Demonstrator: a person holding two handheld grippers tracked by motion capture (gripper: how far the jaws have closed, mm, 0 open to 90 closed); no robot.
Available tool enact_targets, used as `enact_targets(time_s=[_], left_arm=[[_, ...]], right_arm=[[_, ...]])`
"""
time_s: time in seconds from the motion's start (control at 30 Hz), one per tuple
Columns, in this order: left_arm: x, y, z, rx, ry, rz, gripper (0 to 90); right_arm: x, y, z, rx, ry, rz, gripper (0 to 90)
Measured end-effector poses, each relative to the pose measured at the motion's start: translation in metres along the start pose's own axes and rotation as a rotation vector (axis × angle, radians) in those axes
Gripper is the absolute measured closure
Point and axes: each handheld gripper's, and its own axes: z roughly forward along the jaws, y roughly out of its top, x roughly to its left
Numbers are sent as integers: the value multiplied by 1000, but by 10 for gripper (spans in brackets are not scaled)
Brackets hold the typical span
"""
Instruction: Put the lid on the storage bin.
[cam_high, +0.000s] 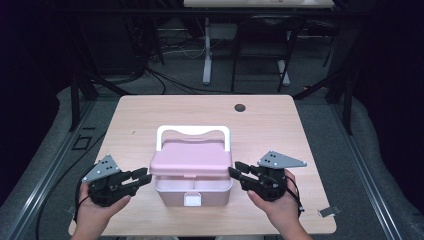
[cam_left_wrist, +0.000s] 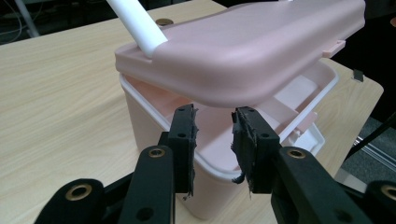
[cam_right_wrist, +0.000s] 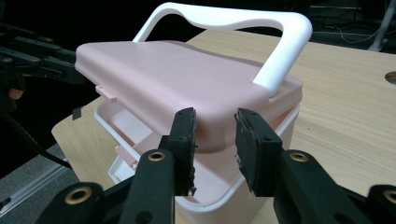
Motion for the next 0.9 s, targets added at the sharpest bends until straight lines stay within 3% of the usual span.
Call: enact_targets(time_s=[0.2,0.37,0.9], left_arm=[[-1,-5,-4,16,-3,2,687],[1,-10,-9,5,-15,-27,681],[10,-6,-4,9,9,-37,673]], right_arm=[[-1,-2,0,-1,-7,1,681],[-1,-2,0,12,-7,-2,682],[-1,-3,2,11,-13,-1,682]])
